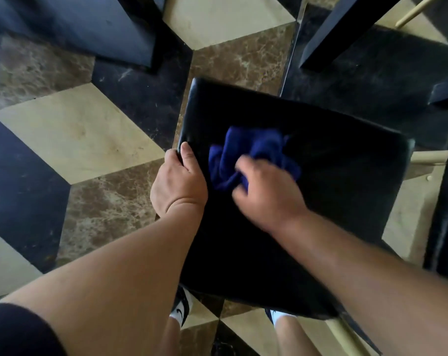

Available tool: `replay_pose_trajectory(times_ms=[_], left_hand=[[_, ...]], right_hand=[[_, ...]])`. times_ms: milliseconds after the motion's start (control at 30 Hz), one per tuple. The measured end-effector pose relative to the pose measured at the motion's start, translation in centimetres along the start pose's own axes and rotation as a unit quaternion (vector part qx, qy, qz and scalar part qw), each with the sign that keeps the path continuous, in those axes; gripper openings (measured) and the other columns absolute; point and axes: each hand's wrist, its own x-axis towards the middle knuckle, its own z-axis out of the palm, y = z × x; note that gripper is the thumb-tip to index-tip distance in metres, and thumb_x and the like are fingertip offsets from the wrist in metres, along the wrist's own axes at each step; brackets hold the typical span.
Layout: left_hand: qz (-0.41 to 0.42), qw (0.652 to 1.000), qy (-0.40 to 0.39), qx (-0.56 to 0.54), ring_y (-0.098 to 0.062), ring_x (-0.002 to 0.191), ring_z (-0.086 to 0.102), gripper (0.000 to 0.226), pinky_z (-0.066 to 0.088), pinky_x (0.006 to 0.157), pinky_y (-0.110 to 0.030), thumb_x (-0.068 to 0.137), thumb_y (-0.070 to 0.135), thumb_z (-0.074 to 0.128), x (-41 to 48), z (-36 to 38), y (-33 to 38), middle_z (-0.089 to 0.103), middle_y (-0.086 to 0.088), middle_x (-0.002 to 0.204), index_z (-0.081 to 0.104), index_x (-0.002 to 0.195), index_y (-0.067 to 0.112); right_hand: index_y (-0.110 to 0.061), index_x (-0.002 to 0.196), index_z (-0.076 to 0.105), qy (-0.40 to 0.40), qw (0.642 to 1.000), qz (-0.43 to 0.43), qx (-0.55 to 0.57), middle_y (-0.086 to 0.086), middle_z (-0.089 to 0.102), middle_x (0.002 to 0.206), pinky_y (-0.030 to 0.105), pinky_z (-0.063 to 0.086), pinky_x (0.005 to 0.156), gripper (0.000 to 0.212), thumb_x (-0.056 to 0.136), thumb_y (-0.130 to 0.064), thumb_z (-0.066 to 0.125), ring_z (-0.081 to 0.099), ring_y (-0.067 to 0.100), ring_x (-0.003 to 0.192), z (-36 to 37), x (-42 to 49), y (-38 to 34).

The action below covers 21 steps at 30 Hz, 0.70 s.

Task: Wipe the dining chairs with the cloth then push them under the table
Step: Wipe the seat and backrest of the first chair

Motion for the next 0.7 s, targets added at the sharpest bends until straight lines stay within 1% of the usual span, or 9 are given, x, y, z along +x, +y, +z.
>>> replay_pose_trajectory(times_ms=[100, 133, 200, 300, 367, 433, 533, 600, 700], left_hand=[[-0.002, 1.0, -0.005, 0.0, -0.026, 0.065, 0.044, 0.058, 0.032, 0.065, -0.041, 0.101, 0.068, 0.008, 0.1, -0.2, 0.1, 0.043, 0.012, 0.066, 0.047, 0.091, 0.027], [-0.002, 1.0, -0.002, -0.002, -0.025, 0.064, 0.044, 0.058, 0.032, 0.065, -0.041, 0.101, 0.069, 0.007, 0.0, -0.2, 0.2, 0.045, 0.012, 0.067, 0.047, 0.091, 0.027], [-0.002, 1.0, 0.001, 0.0, -0.024, 0.064, 0.043, 0.057, 0.032, 0.066, -0.041, 0.101, 0.069, 0.007, -0.1, -0.2, 0.3, 0.045, 0.013, 0.067, 0.046, 0.09, 0.028], [-0.005, 1.0, 0.007, -0.004, -0.017, 0.056, 0.036, 0.053, 0.029, 0.066, -0.04, 0.102, 0.067, 0.01, 0.0, -0.1, 0.3, 0.043, 0.013, 0.065, 0.044, 0.088, 0.029], [-0.004, 1.0, 0.012, 0.0, -0.009, 0.056, 0.035, 0.054, 0.025, 0.058, -0.038, 0.102, 0.066, 0.011, 0.0, 0.1, 0.1, 0.046, 0.012, 0.064, 0.046, 0.088, 0.029], [0.003, 1.0, 0.016, 0.002, -0.008, 0.058, 0.04, 0.055, 0.021, 0.053, -0.034, 0.102, 0.067, 0.01, -0.1, 0.3, 0.0, 0.051, 0.011, 0.065, 0.048, 0.089, 0.029], [0.007, 1.0, 0.021, 0.002, -0.009, 0.058, 0.043, 0.056, 0.02, 0.052, -0.031, 0.102, 0.067, 0.011, 0.0, 0.4, -0.2, 0.053, 0.011, 0.066, 0.049, 0.089, 0.028], [0.01, 1.0, 0.016, 0.001, -0.01, 0.058, 0.042, 0.056, 0.024, 0.054, -0.035, 0.101, 0.068, 0.011, 0.0, 0.3, -0.1, 0.052, 0.01, 0.067, 0.047, 0.089, 0.028], [0.005, 1.0, -0.026, -0.011, -0.019, 0.062, 0.046, 0.056, 0.033, 0.067, -0.041, 0.099, 0.072, 0.011, 0.0, -0.5, 0.0, 0.05, 0.01, 0.071, 0.046, 0.092, 0.028]], right_hand=[[-0.021, 0.109, 0.054, -0.188, 0.977, -0.103, -0.01, 0.009, 0.063, 0.095, 0.044, 0.046, 0.052, 0.025, 0.084, -0.024, 0.057, 0.067, 0.04, 0.076, 2.1, -8.0, -2.3], [-0.021, 0.114, 0.055, -0.211, 0.969, -0.128, -0.02, 0.008, 0.063, 0.095, 0.041, 0.042, 0.05, 0.029, 0.085, -0.023, 0.056, 0.067, 0.038, 0.074, 2.0, -8.9, -2.1], [-0.022, 0.117, 0.058, -0.209, 0.966, -0.149, -0.045, 0.009, 0.065, 0.096, 0.04, 0.04, 0.049, 0.032, 0.085, -0.025, 0.057, 0.067, 0.038, 0.073, 1.3, -7.8, -1.0], [-0.021, 0.107, 0.062, -0.107, 0.986, -0.098, -0.078, 0.012, 0.068, 0.096, 0.045, 0.051, 0.056, 0.022, 0.085, -0.027, 0.06, 0.068, 0.041, 0.078, -1.1, -3.1, 1.6], [-0.02, 0.104, 0.064, -0.003, 0.998, -0.024, -0.066, 0.014, 0.07, 0.095, 0.044, 0.052, 0.062, 0.022, 0.084, -0.028, 0.066, 0.069, 0.042, 0.082, -3.6, 0.9, 3.9], [-0.021, 0.107, 0.064, 0.075, 0.995, 0.046, -0.046, 0.014, 0.072, 0.097, 0.039, 0.048, 0.064, 0.025, 0.083, -0.029, 0.067, 0.069, 0.041, 0.086, -5.6, 4.2, 5.6], [-0.021, 0.107, 0.063, 0.126, 0.987, 0.102, -0.001, 0.013, 0.072, 0.097, 0.038, 0.047, 0.066, 0.024, 0.084, -0.028, 0.063, 0.069, 0.04, 0.089, -5.1, 4.7, 5.2], [-0.021, 0.102, 0.057, 0.067, 0.995, 0.07, -0.004, 0.013, 0.069, 0.093, 0.045, 0.049, 0.065, 0.019, 0.084, -0.027, 0.06, 0.067, 0.042, 0.085, -2.4, 0.5, 3.4], [-0.029, 0.111, 0.048, -0.108, 0.993, 0.036, -0.012, 0.001, 0.059, 0.092, 0.04, 0.042, 0.056, 0.024, 0.088, -0.03, 0.056, 0.067, 0.039, 0.081, 1.6, -8.6, -0.4]])
